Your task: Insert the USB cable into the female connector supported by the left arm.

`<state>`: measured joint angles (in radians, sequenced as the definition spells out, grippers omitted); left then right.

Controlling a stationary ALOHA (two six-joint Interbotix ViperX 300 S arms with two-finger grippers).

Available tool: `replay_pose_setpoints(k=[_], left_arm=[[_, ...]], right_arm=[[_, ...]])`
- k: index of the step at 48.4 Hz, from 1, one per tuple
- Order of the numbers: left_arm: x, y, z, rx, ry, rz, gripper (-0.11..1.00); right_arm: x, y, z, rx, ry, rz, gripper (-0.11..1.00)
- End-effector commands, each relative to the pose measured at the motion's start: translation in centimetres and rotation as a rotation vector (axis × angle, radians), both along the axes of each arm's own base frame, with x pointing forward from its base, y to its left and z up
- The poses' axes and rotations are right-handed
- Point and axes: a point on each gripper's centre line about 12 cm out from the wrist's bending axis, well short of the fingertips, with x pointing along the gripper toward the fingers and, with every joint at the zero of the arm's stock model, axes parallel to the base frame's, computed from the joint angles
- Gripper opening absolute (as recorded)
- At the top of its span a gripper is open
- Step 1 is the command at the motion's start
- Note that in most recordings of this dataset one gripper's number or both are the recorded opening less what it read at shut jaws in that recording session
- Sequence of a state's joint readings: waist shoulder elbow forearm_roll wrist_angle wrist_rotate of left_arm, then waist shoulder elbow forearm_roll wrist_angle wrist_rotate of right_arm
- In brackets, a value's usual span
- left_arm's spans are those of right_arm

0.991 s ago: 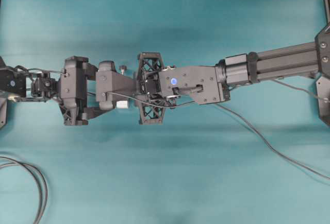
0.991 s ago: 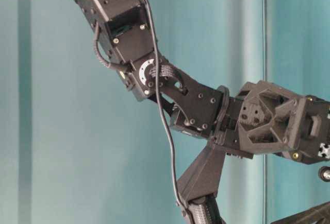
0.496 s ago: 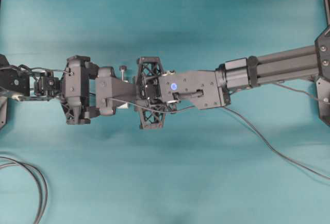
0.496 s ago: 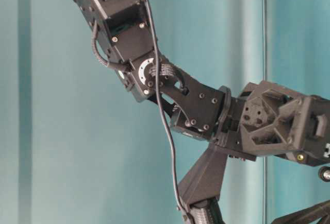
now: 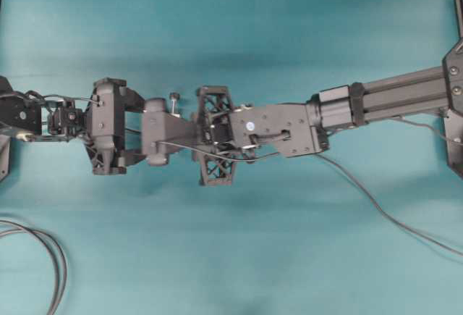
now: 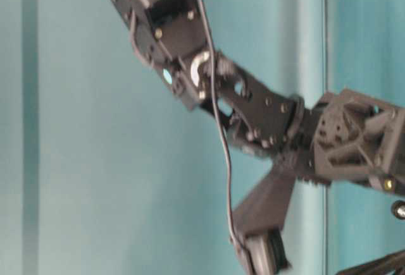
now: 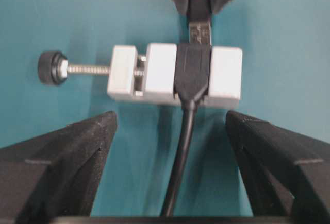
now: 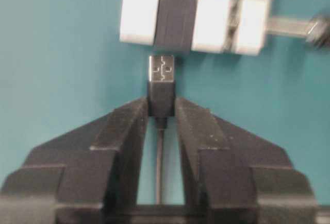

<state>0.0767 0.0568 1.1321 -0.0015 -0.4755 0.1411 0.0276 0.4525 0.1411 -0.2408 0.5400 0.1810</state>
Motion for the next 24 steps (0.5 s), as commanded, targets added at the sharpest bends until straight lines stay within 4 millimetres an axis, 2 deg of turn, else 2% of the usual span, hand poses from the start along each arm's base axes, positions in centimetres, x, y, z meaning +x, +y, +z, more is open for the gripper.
replay_pose_setpoints(k=[1,11,18,24], left_arm=[[-0.3,0.0,0.8,-0.009,-0.027,0.012,0.92],[-2.1,0.6,1.2,0.003,-0.1,0.036,0.92],[-2.4,0.8,2.0,0.014,-0.236,0.047,0.92],[-2.6,0.8,1.8,0.018,-0.268,0.048,0.92]], right_arm=[[-0.8,-0.1,2.4,0.006,-0.052,-0.004,0.2],[-2.6,0.0,2.7,0.017,-0.09,0.009,0.2],[-2.1,0.0,3.0,0.03,-0.166,0.024,0.2],[-1.8,-0.5,3.2,0.029,-0.183,0.018,0.2]])
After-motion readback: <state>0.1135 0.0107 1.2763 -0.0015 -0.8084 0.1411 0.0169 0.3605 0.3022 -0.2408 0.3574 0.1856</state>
